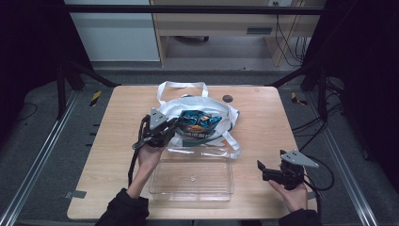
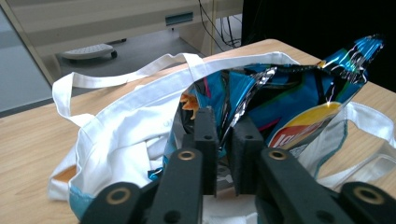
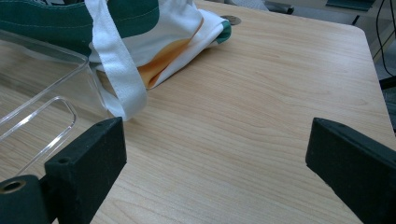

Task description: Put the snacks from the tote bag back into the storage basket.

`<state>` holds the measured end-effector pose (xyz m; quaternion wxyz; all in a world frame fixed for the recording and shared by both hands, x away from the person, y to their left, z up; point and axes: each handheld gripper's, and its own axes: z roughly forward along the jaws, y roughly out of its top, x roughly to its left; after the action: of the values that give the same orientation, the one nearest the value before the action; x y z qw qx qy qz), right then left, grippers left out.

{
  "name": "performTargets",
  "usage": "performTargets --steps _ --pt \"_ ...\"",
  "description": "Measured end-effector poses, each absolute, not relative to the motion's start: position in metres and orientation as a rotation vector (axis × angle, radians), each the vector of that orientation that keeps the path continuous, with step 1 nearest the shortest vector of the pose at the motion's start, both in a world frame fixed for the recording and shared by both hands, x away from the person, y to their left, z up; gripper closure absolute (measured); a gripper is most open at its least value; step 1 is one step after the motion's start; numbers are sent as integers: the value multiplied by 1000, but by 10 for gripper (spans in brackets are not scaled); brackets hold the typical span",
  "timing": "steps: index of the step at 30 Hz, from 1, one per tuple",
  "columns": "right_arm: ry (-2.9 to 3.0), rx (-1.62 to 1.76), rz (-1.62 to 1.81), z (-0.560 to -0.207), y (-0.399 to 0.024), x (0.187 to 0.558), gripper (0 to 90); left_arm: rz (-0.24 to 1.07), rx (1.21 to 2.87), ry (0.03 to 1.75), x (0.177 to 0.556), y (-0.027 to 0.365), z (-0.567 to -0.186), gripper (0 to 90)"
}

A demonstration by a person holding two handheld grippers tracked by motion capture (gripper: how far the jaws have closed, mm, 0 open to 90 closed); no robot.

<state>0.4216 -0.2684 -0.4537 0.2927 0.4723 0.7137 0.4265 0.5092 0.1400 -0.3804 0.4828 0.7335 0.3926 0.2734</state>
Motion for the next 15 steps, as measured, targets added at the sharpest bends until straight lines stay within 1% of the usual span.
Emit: performTargets --steps 4,5,6,7,8,13,14,15 --pt "1903 1259 1136 -454 -268 422 56 645 1771 950 513 142 -379 707" --pt "1903 1257 1137 -454 -268 422 56 643 1774 946 514 143 -379 689" --pt "1903 1257 1137 -454 -268 422 56 645 1775 940 514 143 -378 689" --pt "1903 1259 1137 -454 -268 422 56 646 1777 936 515 143 -378 654" --pt "1903 1259 1138 -454 -268 422 56 645 1776 931 516 143 -378 640" --pt "1904 1257 1138 -454 -268 422 56 608 1783 921 521 142 -382 629" --pt "1904 1258 1138 -454 -268 422 56 601 1787 922 522 141 -383 632" --pt "1905 1259 1138 -454 -268 422 56 601 1789 921 522 140 -384 652"
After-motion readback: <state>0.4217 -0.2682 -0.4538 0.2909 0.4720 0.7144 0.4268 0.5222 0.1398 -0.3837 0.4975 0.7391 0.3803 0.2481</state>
